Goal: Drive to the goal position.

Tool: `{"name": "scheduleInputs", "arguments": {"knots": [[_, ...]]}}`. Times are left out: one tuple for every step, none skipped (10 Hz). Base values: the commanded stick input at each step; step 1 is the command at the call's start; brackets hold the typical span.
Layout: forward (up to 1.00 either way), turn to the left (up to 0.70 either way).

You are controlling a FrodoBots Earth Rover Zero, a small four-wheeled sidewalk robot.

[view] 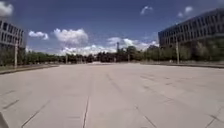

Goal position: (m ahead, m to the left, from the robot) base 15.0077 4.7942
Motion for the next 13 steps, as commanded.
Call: {"name": "scheduleInputs", "arguments": {"knots": [[0.70, 0.00], [0.70, 0.00], [0.70, 0.00], [0.70, 0.00], [0.70, 0.00], [0.70, 0.00], [0.70, 0.00], [0.70, 0.00], [0.70, 0.00], [0.70, 0.00], [0.70, 0.00], [0.70, 0.00], [0.70, 0.00]]}}
